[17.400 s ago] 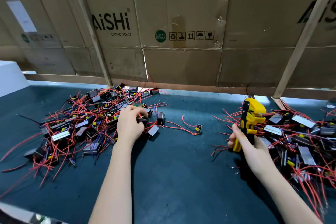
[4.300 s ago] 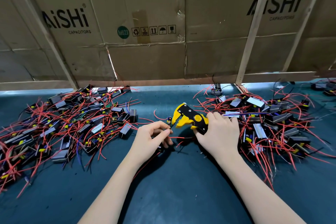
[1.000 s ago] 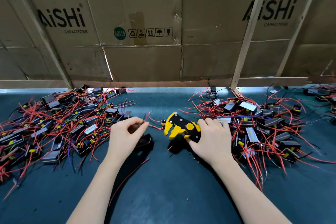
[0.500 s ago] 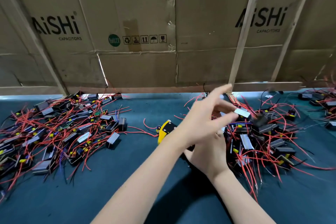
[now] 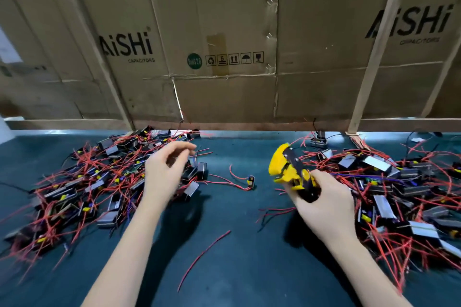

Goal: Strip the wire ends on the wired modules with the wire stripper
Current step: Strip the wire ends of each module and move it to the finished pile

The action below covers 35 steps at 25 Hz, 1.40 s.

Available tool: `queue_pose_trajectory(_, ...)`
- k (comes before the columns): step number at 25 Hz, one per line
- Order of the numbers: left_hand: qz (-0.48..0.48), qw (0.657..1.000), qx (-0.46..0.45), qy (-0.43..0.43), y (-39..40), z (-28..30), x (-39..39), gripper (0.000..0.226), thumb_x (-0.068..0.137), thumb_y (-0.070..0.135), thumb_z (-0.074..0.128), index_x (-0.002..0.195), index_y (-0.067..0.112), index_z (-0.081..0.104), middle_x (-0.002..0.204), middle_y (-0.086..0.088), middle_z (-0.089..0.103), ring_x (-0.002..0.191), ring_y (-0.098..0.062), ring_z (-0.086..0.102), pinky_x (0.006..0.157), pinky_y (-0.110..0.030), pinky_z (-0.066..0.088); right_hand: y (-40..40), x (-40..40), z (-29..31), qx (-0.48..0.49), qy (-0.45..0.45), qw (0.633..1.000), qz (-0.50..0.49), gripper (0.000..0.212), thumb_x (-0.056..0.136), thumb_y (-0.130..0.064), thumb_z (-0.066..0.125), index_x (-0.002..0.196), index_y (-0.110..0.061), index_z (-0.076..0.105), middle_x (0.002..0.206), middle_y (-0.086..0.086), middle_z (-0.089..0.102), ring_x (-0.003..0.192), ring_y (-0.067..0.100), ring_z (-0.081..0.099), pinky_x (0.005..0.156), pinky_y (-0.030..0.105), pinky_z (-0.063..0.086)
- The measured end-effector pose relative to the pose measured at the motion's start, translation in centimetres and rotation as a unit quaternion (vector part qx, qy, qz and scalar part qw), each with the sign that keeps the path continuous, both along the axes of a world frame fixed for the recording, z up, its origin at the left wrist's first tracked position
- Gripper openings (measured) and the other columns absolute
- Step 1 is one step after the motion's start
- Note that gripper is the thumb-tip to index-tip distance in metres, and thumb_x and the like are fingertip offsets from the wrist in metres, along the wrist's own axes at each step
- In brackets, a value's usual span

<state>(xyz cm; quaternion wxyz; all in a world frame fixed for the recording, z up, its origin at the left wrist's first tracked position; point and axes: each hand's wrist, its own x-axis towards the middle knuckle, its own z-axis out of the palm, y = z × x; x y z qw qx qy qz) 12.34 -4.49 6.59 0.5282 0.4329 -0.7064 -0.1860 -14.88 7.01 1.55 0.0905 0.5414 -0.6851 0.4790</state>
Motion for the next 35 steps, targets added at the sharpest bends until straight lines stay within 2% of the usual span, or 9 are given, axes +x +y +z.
queue_pose_trajectory(4,0.171,0.982,0.054,-0.057,-3.1,-1.9,5.0,0.018,0.087,0.004,0.061,0.091,0.018,0.071,0.087,0.003,0.071,0.088,-0.015,0.067,0.076,-0.019,0.045,0.3,0.8,0.9,-0.011,-0.357,0.914,0.195,0.044,0.080,-0.051,0.068,0.067,-0.010,0.061,0.063,0.005,0.058,0.063,0.016,0.053,0.070,0.040,0.045)
queue_pose_trajectory(7,0.281,0.938,0.073,-0.191,-5.0,-3.1,6.5,0.026,0.083,0.007,0.062,0.109,0.008,0.067,0.108,-0.016,0.067,0.105,-0.036,0.058,0.085,-0.040,0.045,0.0,1.0,0.8,0.007,-0.453,0.866,0.210,0.044,0.077,-0.046,0.064,0.067,-0.003,0.060,0.065,0.011,0.060,0.064,0.027,0.060,0.073,0.041,0.047)
queue_pose_trajectory(10,0.331,0.869,0.173,-0.325,-6.6,-3.4,7.6,0.043,0.086,0.023,0.064,0.122,0.002,0.055,0.124,-0.022,0.058,0.116,-0.042,0.049,0.093,-0.046,0.043,-0.1,1.0,0.7,0.017,-0.448,0.870,0.205,0.050,0.079,-0.046,0.062,0.071,0.003,0.059,0.065,0.013,0.060,0.064,0.028,0.061,0.072,0.039,0.048)
queue_pose_trajectory(13,0.226,0.877,0.215,-0.366,-7.9,-3.2,8.8,0.042,0.088,0.034,0.065,0.122,0.010,0.063,0.125,-0.015,0.062,0.119,-0.035,0.053,0.096,-0.040,0.046,-0.1,1.2,0.8,0.030,-0.435,0.875,0.211,0.047,0.078,-0.045,0.063,0.070,0.001,0.059,0.065,0.010,0.061,0.066,0.027,0.061,0.073,0.041,0.047)
queue_pose_trajectory(16,0.105,0.921,0.218,-0.305,-8.6,-2.2,10.6,0.024,0.086,0.030,0.071,0.105,0.016,0.074,0.110,-0.004,0.072,0.105,-0.021,0.062,0.094,-0.031,0.047,-0.3,1.3,1.0,0.030,-0.441,0.871,0.216,0.043,0.080,-0.040,0.064,0.072,0.002,0.059,0.070,0.011,0.059,0.062,0.023,0.060,0.069,0.035,0.048)
queue_pose_trajectory(23,0.037,0.912,0.376,-0.158,-10.4,-1.3,12.4,0.022,0.096,0.003,0.054,0.115,-0.001,0.065,0.104,-0.014,0.066,0.084,-0.019,0.065,0.066,-0.020,0.058,-0.4,1.2,1.1,0.049,-0.446,0.868,0.214,0.036,0.089,-0.032,0.061,0.072,-0.001,0.060,0.069,0.011,0.059,0.062,0.022,0.061,0.066,0.036,0.047)
queue_pose_trajectory(26,0.037,0.901,0.343,-0.261,-10.5,-1.4,11.5,0.019,0.089,0.017,0.070,0.105,0.008,0.064,0.096,-0.005,0.063,0.086,-0.019,0.064,0.064,-0.023,0.055,-0.4,1.1,1.2,0.054,-0.447,0.867,0.215,0.036,0.088,-0.033,0.062,0.073,0.000,0.061,0.070,0.012,0.060,0.062,0.023,0.061,0.067,0.036,0.047)
queue_pose_trajectory(32,0.197,0.884,0.188,-0.379,-10.5,-2.0,9.9,0.022,0.081,0.006,0.069,0.104,0.007,0.068,0.107,-0.013,0.068,0.104,-0.030,0.061,0.088,-0.038,0.051,-0.3,1.2,1.3,0.057,-0.446,0.864,0.227,0.037,0.089,-0.032,0.061,0.074,0.001,0.060,0.071,0.012,0.058,0.063,0.023,0.059,0.066,0.034,0.048)
queue_pose_trajectory(35,0.200,0.889,0.090,-0.402,-10.0,-2.0,9.2,0.019,0.080,0.009,0.069,0.097,0.015,0.066,0.100,-0.007,0.062,0.104,-0.029,0.057,0.081,-0.038,0.049,-0.3,1.2,1.3,0.053,-0.448,0.862,0.231,0.036,0.089,-0.030,0.061,0.073,0.002,0.059,0.072,0.012,0.057,0.063,0.023,0.059,0.062,0.031,0.049)
